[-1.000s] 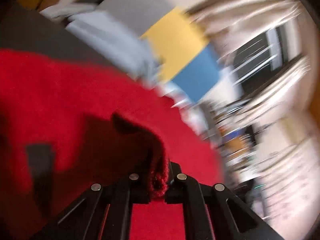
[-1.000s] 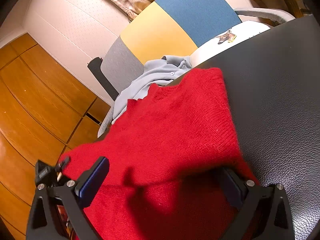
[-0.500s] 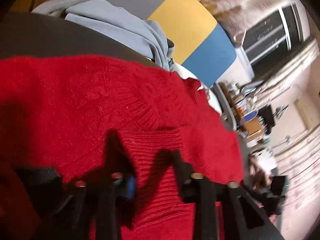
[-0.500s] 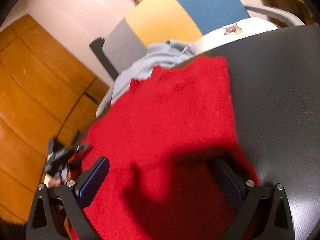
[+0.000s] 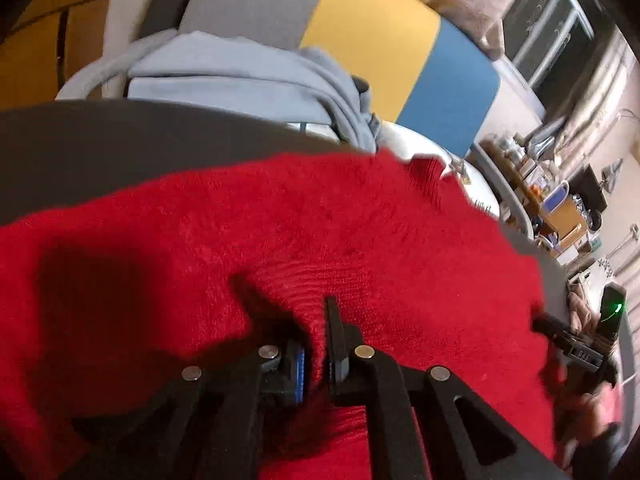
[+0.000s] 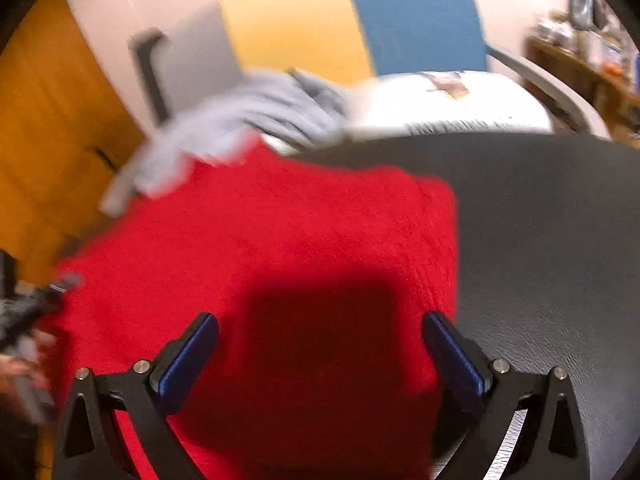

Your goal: Fold clothes

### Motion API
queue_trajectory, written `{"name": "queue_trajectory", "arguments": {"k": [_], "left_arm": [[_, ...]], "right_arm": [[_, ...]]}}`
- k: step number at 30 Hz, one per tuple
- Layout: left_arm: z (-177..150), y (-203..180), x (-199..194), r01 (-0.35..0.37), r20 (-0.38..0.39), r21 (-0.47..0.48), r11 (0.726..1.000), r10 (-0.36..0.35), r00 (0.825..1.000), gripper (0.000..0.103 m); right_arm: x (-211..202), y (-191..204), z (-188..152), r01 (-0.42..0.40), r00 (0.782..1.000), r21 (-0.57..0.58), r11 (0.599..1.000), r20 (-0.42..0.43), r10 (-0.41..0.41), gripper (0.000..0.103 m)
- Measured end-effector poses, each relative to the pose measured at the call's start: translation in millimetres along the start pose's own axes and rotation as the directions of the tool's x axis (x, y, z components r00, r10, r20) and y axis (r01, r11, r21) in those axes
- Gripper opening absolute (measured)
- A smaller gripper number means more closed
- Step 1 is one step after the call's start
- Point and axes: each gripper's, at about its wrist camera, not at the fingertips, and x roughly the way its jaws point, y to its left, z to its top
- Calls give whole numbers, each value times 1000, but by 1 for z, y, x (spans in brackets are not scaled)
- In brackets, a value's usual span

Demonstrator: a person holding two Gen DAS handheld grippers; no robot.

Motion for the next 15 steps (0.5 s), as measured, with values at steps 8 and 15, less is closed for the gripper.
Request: {"name": "queue_trajectory", "arguments": {"k": [8, 15], "left_arm": [[27, -8, -38, -15, 129, 53, 998, 8, 992, 23], [80, -69, 5, -18, 75, 331, 944, -7, 997, 36]], "right_arm": [[-8, -23, -6, 6, 1000, 46, 999, 7, -6, 103], [-10, 0, 57, -165, 983, -12, 986, 75, 165, 103]]}}
